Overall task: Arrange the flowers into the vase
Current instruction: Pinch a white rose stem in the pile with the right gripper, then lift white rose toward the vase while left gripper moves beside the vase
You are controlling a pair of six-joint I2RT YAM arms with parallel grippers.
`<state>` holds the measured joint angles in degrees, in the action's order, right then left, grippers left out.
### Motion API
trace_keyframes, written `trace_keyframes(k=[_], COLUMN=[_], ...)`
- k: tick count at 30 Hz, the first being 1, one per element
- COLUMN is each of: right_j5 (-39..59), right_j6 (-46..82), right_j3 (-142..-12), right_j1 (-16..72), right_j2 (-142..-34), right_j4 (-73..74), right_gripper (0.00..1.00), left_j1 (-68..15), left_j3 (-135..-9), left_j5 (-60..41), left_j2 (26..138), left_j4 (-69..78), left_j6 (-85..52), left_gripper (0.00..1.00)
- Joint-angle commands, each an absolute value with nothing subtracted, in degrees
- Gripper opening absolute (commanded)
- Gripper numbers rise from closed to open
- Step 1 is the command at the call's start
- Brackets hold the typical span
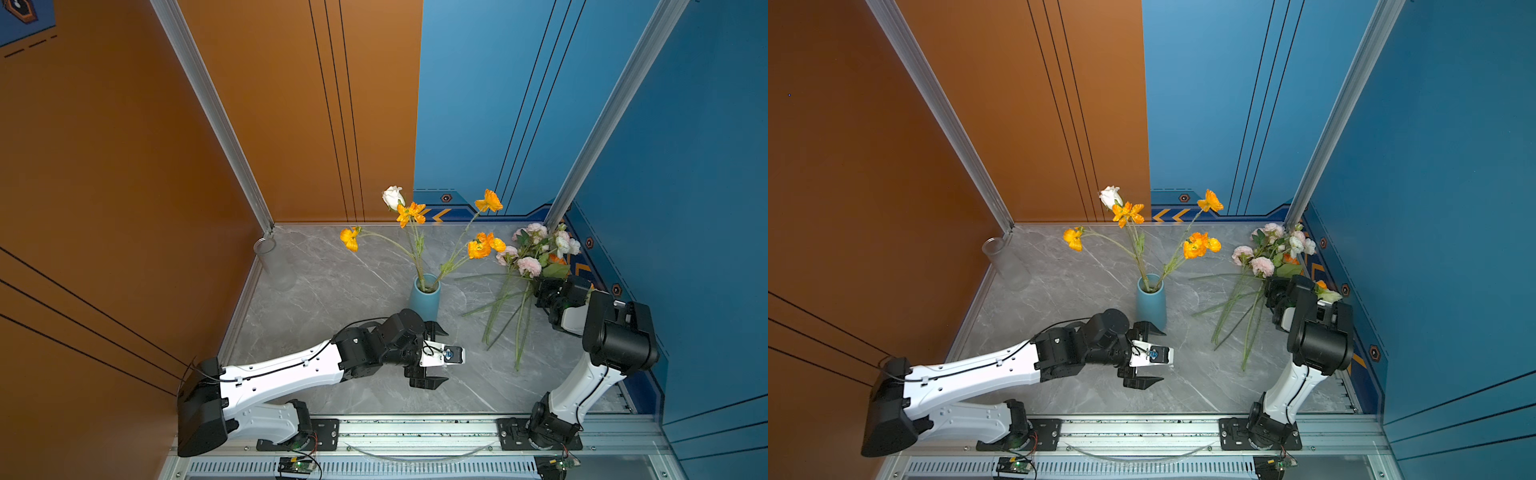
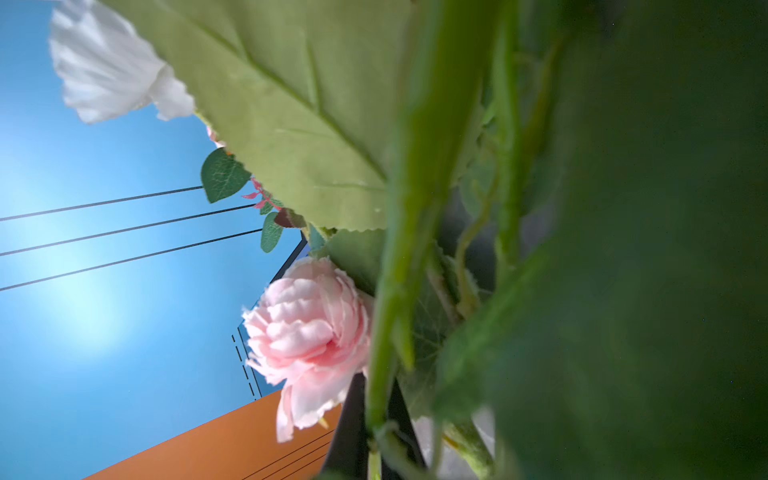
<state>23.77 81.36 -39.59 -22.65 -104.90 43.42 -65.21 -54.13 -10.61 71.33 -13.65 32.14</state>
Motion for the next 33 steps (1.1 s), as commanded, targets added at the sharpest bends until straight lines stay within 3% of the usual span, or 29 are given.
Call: trace_keyframes(k=[1, 11, 17, 23, 27, 33], right_j5=[23.4, 24.7, 25.4, 19.6, 19.1, 14.1], right_j6=[79.7, 81.6, 74.8, 56.4, 50.8, 43.2], right_j3=[-38.3, -30.5, -31.2, -44.3, -55.0, -73.8], right_j1=[-23.1, -21.5, -18.5, -16.3, -15.7, -13.5], right_j2=[-102.9, -91.3, -73.6, -56.2, -54.6, -57.9], right_j4=[41.5, 41.2, 23.3, -7.1, -14.7, -20.0], right_gripper=[0.06, 0.05, 0.05, 0.0, 0.0, 0.0], left_j1=[-66.2, -67.0, -61.9, -52.9, -44.4, -39.6], left_j3=[-55.9, -56.3, -54.6, -53.9, -51.5, -51.9], left_j5=[-9.9, -8.9, -17.2, -30.0, -40.1, -41.3], left_j2=[71.2, 69.8, 63.2, 56.4, 52.3, 53.5], left_j4=[-15.2, -15.9, -11.3, -4.9, 5.5, 5.6], left_j6=[33.0, 33.4, 29.3, 22.9, 13.9, 12.7], left_gripper=[0.98, 0.98, 0.98, 0.98, 0.98, 0.98])
